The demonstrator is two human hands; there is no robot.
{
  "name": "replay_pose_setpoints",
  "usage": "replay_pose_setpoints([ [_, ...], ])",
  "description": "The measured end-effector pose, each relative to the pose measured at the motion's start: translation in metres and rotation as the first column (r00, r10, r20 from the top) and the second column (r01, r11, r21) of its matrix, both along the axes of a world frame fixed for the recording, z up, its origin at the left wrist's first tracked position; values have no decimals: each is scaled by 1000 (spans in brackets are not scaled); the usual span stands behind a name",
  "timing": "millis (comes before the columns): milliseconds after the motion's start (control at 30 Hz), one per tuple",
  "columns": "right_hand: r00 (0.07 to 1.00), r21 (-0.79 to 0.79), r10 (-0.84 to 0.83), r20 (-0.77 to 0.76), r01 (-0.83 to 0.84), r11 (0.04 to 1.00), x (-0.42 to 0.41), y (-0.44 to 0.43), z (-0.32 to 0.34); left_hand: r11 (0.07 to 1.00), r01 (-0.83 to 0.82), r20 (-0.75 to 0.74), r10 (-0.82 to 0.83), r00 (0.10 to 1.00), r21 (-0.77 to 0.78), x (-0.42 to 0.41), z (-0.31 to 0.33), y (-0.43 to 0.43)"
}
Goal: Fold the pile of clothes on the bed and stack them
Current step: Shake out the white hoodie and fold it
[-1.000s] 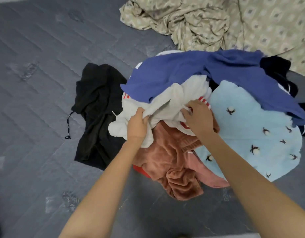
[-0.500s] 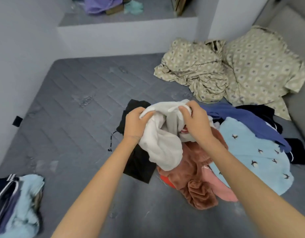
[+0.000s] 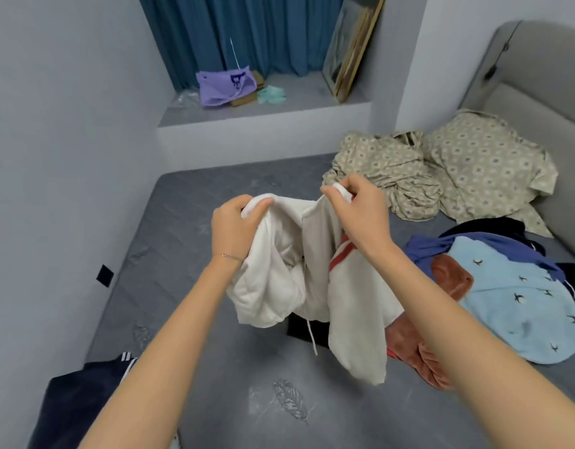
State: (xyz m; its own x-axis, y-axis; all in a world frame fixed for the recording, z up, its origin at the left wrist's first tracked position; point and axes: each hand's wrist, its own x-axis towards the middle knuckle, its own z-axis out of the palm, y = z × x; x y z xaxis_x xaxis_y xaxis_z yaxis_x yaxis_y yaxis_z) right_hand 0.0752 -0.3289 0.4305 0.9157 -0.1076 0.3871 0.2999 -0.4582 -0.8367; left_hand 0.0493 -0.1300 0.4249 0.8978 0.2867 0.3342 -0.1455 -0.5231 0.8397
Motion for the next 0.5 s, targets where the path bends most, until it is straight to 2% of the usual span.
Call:
replay_pose_setpoints([
  [167,996,11,12,84,-13,1000,-8,25,46,999,-40,113,42,993,-23,-16,41,24],
  [300,984,21,82,159,-86,996,-17,42,69,997,-76,219,81,972,-30,-26,59,37],
  [500,960,92,158,232,-184,979,-27,51,107,984,-155,296,174,939,-89,-40,103,64],
])
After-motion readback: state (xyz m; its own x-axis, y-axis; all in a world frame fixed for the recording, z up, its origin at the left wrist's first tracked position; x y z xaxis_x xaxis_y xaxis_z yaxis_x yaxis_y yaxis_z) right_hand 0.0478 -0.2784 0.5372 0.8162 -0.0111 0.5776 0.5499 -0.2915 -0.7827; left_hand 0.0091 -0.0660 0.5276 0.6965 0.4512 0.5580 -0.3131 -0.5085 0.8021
